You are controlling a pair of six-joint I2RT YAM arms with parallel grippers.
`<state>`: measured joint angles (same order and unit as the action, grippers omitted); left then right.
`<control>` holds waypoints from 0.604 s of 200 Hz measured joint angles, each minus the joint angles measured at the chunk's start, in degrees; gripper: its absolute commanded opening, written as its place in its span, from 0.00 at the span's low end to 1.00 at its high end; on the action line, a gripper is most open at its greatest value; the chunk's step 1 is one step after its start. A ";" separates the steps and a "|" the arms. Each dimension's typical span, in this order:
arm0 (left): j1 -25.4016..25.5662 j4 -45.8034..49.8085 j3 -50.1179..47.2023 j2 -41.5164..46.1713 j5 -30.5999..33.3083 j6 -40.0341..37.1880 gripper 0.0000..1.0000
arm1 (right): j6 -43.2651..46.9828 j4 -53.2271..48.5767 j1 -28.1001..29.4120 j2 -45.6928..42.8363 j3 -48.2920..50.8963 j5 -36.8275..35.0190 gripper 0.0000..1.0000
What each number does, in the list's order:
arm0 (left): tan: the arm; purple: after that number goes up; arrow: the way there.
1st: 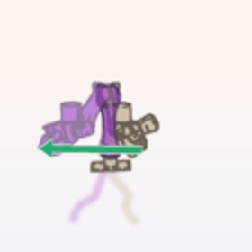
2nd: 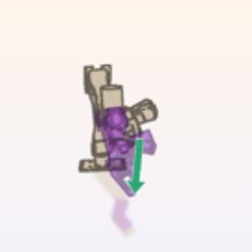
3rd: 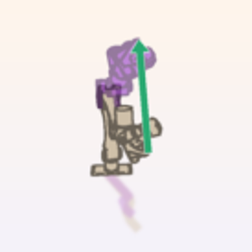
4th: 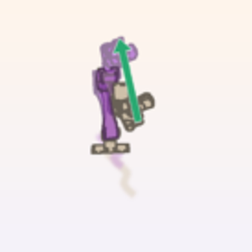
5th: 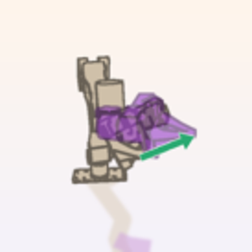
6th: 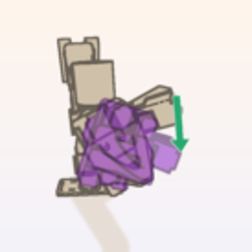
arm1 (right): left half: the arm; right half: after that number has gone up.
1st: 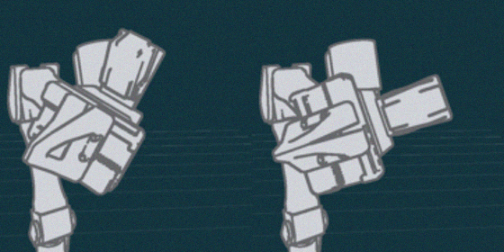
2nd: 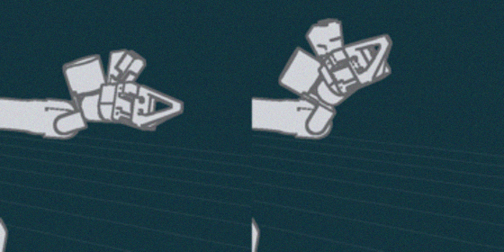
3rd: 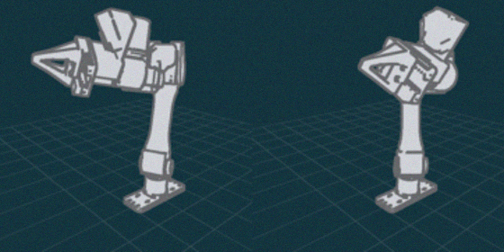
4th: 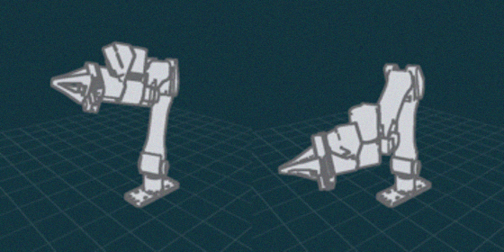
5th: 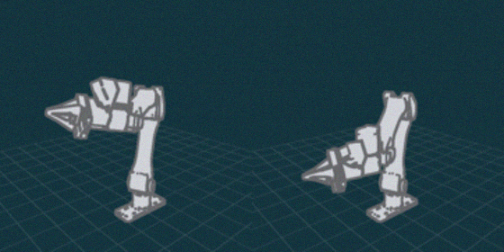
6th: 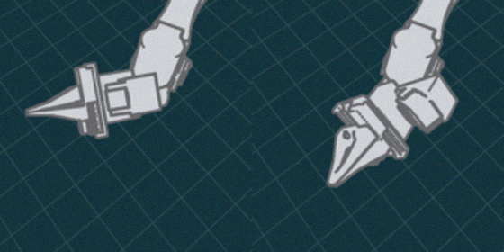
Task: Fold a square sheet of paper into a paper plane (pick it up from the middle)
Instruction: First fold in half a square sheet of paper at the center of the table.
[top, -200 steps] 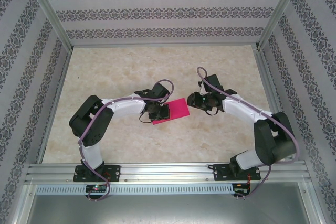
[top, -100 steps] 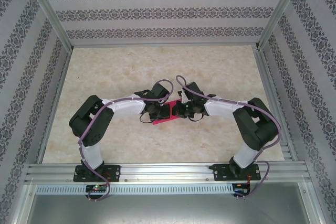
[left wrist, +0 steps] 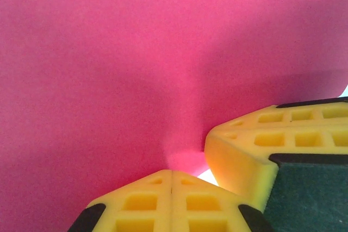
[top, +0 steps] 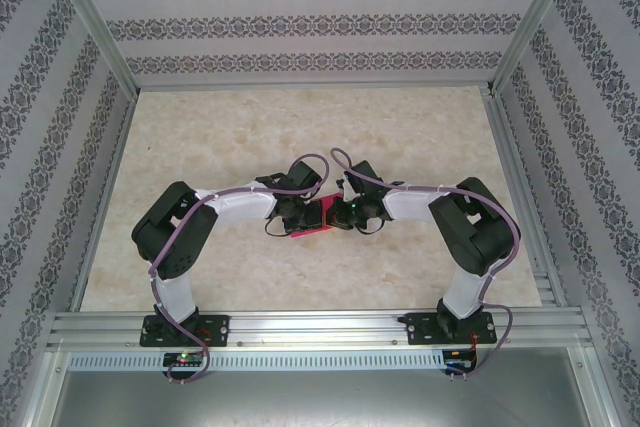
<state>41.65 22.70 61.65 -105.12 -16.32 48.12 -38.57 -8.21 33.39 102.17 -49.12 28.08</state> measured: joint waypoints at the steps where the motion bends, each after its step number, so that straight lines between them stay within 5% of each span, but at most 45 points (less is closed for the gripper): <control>1: 0.00 -0.07 0.00 0.00 -0.04 0.00 0.04 | 0.00 0.02 0.00 0.00 0.00 0.02 0.01; 121: -0.02 -1.36 -0.92 -0.66 -1.55 0.63 0.01 | 0.04 0.59 0.00 0.33 0.00 0.76 0.01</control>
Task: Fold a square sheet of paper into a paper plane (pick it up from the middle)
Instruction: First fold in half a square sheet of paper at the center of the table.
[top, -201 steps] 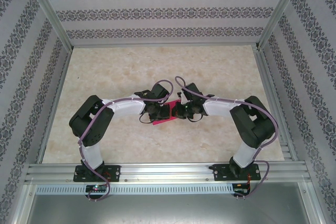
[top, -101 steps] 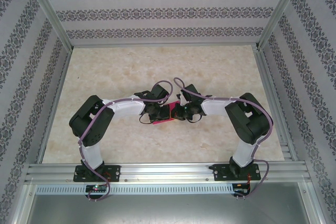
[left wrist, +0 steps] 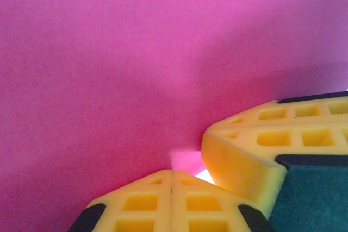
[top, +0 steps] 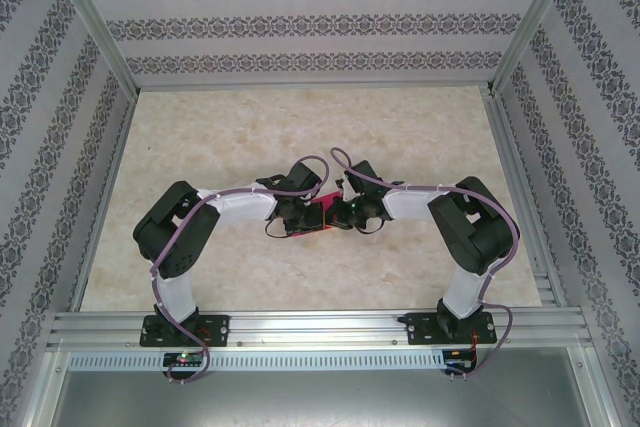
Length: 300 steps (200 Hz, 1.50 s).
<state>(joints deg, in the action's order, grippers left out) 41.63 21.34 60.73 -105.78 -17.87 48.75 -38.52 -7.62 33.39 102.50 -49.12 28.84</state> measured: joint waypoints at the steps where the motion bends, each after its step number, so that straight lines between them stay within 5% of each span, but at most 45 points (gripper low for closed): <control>1: 0.00 0.00 0.00 0.00 0.00 0.00 0.01 | -0.02 0.00 0.00 -0.02 0.00 0.00 0.01; 143: 0.02 0.13 0.00 -0.11 0.44 1.33 0.00 | 0.04 0.85 -0.92 -0.79 1.66 0.83 0.02; 204: 0.02 -0.04 -0.04 -0.20 0.44 2.36 0.00 | 3.08 2.32 -8.28 -1.70 4.46 4.59 0.01; 256: 0.02 -0.09 -0.09 -0.20 0.44 2.60 0.00 | 5.75 -1.36 -16.33 -6.58 6.10 -0.76 0.01; 300: 0.02 -0.09 -0.09 -0.20 0.44 2.60 0.00 | 5.57 -1.36 -14.47 -15.69 6.99 -1.79 0.03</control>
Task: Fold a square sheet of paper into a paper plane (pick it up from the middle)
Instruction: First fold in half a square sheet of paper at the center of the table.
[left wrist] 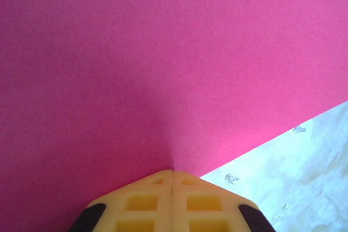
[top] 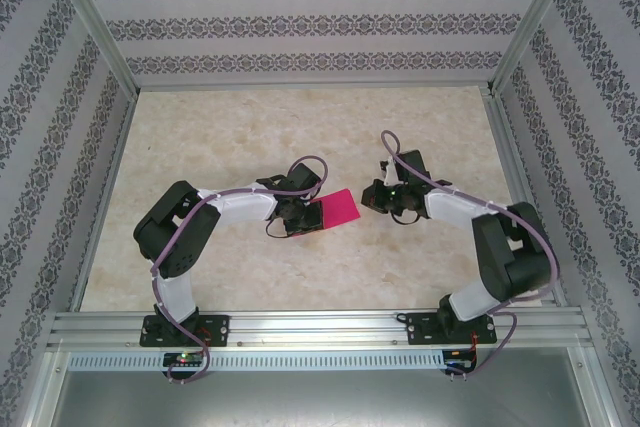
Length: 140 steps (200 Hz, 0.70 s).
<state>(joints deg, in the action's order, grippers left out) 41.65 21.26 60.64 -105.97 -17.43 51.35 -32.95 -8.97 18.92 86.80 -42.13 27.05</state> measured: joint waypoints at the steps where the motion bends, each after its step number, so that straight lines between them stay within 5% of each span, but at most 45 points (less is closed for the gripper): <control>1: 0.00 0.00 0.00 0.00 0.00 0.00 0.00 | 0.00 0.00 0.17 -0.24 0.02 0.00 0.03; 79: 0.00 0.00 0.07 0.00 -0.02 -0.04 0.00 | -4.07 4.61 10.58 8.02 -0.13 1.49 0.02; 140: 0.00 0.02 0.20 -0.17 -0.07 -0.02 0.00 | -5.05 6.12 6.38 10.88 0.98 2.80 0.02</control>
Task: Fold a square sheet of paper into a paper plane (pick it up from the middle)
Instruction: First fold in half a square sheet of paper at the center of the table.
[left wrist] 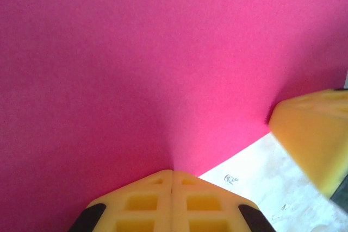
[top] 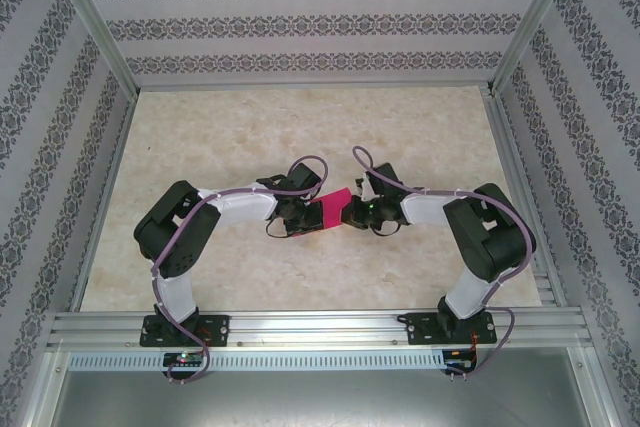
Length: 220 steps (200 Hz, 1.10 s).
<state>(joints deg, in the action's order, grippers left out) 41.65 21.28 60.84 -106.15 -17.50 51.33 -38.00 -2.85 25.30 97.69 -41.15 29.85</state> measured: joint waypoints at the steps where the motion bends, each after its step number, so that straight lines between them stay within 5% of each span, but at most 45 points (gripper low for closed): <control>1: 0.00 0.00 0.02 -0.02 0.00 0.00 0.00 | -0.02 0.07 -0.15 -0.02 0.07 0.09 0.02; 78: 0.00 -0.17 0.50 -0.42 -0.20 -0.04 0.00 | 2.36 -5.40 -8.04 -9.18 1.81 -4.83 0.03; 112: -0.02 -0.20 0.52 -0.42 -0.37 -0.44 0.00 | 1.90 -4.35 -4.02 -13.25 1.31 -4.68 0.03; 151: -0.02 -0.20 0.59 -0.42 -0.59 -1.81 0.00 | -1.42 0.37 2.54 -6.54 -0.46 -3.17 0.03; 220: -0.02 0.00 1.29 -0.83 -1.03 -6.78 0.02 | -5.31 2.86 3.43 0.85 -1.36 -4.50 0.03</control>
<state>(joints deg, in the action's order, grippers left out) 41.63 21.28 62.13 -106.98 -18.52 44.56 -43.31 0.01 28.73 98.54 -42.50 25.34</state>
